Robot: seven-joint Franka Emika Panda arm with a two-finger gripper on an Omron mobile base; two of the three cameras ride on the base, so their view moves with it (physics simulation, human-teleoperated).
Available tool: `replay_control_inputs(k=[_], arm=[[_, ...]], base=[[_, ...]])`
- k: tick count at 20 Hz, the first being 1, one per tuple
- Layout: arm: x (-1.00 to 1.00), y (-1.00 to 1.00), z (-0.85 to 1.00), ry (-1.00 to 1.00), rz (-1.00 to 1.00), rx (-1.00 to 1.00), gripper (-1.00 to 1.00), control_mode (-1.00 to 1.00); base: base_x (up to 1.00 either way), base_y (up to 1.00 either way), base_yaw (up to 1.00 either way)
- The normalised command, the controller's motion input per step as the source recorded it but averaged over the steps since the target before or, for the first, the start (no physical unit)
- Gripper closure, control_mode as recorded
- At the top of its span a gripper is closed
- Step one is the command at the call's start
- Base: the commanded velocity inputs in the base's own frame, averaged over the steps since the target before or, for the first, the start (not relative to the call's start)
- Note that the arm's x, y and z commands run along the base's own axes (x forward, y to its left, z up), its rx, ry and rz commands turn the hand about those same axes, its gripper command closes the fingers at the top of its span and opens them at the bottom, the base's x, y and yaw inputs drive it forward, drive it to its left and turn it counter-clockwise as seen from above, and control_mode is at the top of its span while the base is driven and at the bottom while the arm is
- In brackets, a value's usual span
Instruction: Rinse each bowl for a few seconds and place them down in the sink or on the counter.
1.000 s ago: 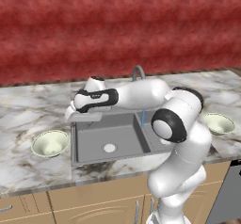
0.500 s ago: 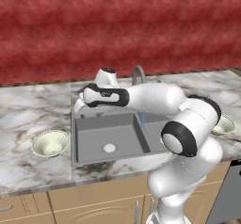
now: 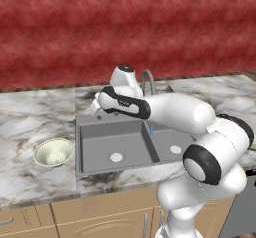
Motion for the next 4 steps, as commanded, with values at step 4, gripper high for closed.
replay_control_inputs(k=[4], arm=[[-0.06, -0.5, 0.24, -0.1, 0.0, -0.07, -1.0, -1.0]], base=[[0.0, 0.0, 0.0]])
